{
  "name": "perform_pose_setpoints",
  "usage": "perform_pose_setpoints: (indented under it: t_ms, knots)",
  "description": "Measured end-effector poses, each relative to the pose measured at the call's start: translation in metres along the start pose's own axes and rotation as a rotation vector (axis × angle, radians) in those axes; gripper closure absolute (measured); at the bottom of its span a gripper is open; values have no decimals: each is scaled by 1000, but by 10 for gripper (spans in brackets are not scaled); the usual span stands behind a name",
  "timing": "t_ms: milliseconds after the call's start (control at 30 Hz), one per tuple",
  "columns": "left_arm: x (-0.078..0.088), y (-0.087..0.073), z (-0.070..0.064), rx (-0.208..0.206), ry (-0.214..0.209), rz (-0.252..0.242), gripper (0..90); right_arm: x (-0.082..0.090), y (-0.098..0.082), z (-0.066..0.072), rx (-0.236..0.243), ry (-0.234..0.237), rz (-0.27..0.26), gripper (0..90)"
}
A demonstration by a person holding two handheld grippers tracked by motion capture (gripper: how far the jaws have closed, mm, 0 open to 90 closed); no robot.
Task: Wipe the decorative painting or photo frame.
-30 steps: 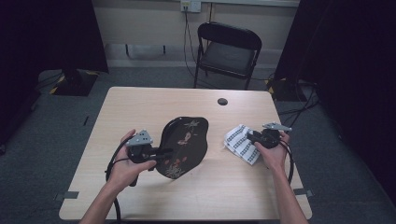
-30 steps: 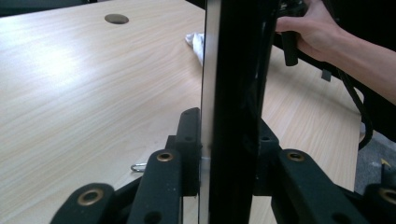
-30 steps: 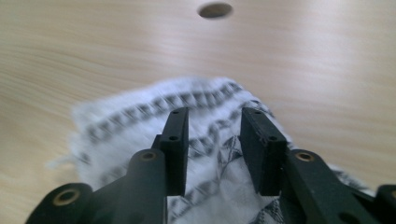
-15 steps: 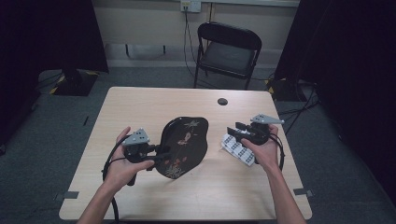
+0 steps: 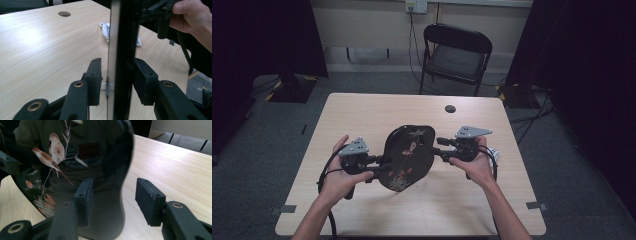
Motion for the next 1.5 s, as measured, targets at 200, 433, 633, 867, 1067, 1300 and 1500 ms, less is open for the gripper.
perform_pose_setpoints:
  t_ms: [200,433,633,867,1067,1300,1500]
  knots:
    - [2,-3,6,28,8,-10,599,-8,-5,4,-7,1,22,493]
    - [4,-5,12,42,24,6,578,-10,-8,4,-6,0,36,500]
    - [6,-10,19,55,51,25,582,-13,-10,8,-2,24,46,511]
    - [9,-13,27,74,72,21,605,-17,-12,12,5,54,74,570]
    - [11,-16,34,98,87,18,599,-17,-13,13,6,61,78,573]
    - [11,-21,41,123,90,20,591,-21,-17,13,2,62,83,584]
    - [11,-25,46,130,104,22,581,-24,-20,11,-5,63,90,597]
Point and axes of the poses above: each handheld gripper's, and its own axes: x roughly backward along the jaws, y roughly out of its top, z roughly to its left, the point moved 4 cm from there along -x, roughly forward along the jaws, and after that the axes turned 14 degrees about -z, right-handed, at the moved point
